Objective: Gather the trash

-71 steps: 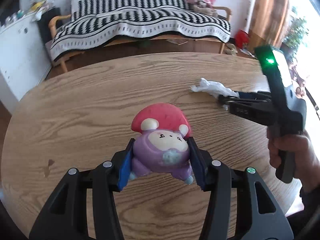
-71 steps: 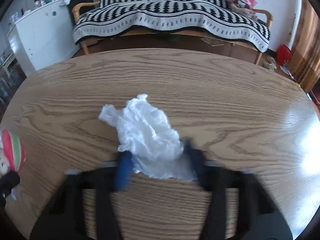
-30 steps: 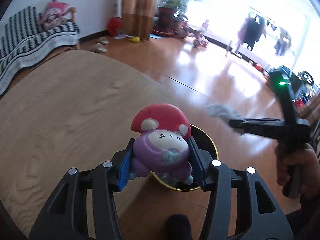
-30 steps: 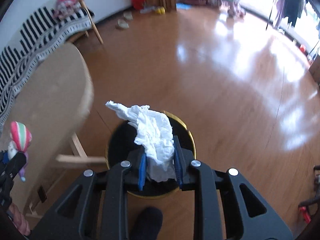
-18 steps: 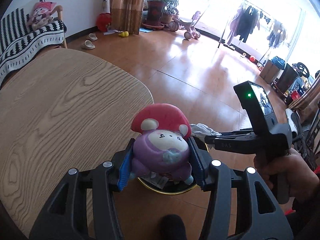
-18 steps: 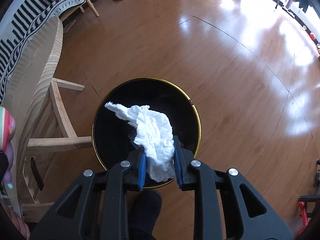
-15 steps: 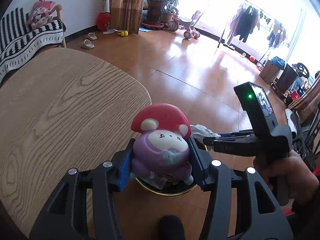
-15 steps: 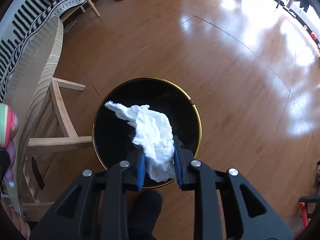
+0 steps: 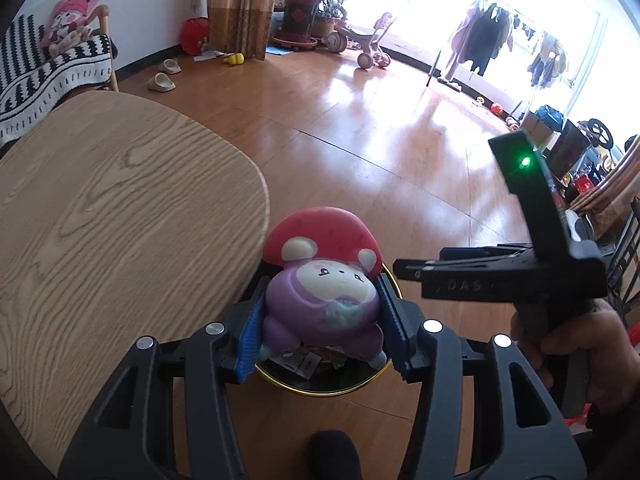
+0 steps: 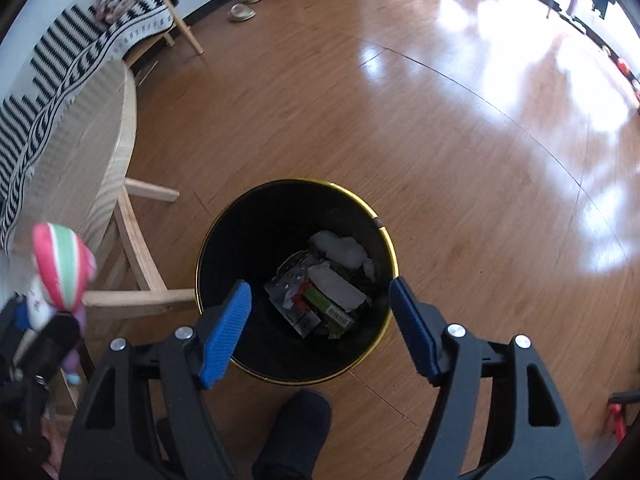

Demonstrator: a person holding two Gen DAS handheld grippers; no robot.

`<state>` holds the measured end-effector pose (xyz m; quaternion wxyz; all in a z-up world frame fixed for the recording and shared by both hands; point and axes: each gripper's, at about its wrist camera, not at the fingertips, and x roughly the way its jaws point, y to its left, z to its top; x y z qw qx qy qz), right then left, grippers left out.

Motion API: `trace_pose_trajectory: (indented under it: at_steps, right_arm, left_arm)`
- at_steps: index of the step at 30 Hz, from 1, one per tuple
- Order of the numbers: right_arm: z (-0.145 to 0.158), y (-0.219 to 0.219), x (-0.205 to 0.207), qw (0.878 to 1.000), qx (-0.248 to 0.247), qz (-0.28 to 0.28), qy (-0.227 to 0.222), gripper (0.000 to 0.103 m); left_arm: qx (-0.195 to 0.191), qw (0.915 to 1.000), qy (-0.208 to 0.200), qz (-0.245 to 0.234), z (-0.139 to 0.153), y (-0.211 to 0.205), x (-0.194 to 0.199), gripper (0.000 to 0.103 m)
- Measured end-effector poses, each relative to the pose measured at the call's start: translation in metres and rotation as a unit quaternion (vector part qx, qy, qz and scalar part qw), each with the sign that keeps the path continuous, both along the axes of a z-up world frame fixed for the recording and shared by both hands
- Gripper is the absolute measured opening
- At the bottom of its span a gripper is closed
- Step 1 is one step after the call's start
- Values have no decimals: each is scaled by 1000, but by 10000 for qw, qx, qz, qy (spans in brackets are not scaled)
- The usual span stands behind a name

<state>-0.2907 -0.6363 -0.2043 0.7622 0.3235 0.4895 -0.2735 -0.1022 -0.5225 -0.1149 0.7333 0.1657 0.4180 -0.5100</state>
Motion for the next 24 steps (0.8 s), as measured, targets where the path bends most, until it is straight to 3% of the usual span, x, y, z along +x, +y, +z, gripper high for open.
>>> trace_pose_trajectory:
  at_steps: [4,5,6,8,12,17,24]
  right_arm:
    - [5,-9,-16,9996,1,-288,-73,72]
    - [6,-11,-18,9993,8,-348,-97,72]
    - [7,-12,-21,9990,26,-414,-139,72]
    - [10,-15,-27,9981,70,-557,-239,73]
    - [18,-13,-31,9972,10,-678,-316,73]
    - [41,8,-18,9972,-444,-545,-262,74]
    - [103,75,37,9866,-1483,98,-674,80]
  left_arm:
    - [-31,10000,-45,-58,-2,-12,-4,53]
    - [-51,10000,-23,-60,-3,-13,-4,59]
    - [-90,9999,-5,-65,-2,-14,-3,73]
    - [-210,9998,-43,-28,1,-14,-2,84]
    - [-351,9994,-60,-1,10,-11,1,88]
    - [-502,9986,-74,164,28,10,12,93]
    - [-420,9925,-563,997,60,94,56,96]
